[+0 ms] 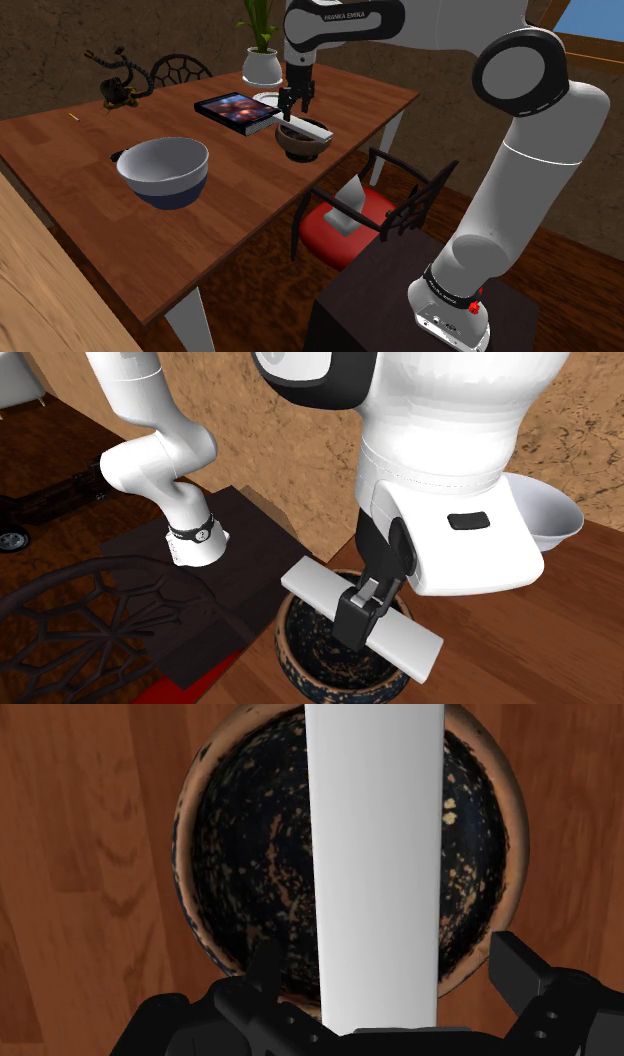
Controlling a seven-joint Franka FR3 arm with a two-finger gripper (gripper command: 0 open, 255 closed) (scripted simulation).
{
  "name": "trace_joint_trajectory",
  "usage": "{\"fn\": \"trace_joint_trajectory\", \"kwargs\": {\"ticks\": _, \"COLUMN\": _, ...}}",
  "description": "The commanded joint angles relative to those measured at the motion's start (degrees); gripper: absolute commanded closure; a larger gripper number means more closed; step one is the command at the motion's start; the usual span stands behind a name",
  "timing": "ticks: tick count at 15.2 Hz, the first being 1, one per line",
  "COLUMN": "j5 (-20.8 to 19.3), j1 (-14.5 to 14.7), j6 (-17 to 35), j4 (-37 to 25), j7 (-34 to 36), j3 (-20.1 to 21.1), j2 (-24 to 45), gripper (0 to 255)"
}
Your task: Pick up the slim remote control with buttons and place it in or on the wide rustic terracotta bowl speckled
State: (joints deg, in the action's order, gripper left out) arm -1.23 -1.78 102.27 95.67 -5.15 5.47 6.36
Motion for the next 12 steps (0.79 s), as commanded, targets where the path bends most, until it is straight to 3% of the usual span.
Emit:
{"fn": "trace_joint_trajectory", "kwargs": {"ticks": 1, "j5": 0.0, "j1": 0.02, "j6": -1.93, "j4": -1.98, "j7": 0.0, "j3": 0.02, "j2": 0.04, "gripper": 0}}
{"fn": "trace_joint_trajectory", "kwargs": {"ticks": 4, "j5": -0.04, "j1": 0.11, "j6": -7.5, "j4": -8.11, "j7": 0.01, "j3": 0.07, "j2": 0.62, "gripper": 0}}
{"fn": "trace_joint_trajectory", "kwargs": {"ticks": 12, "j5": -0.04, "j1": 0.11, "j6": -7.5, "j4": -8.11, "j7": 0.01, "j3": 0.07, "j2": 0.62, "gripper": 0}}
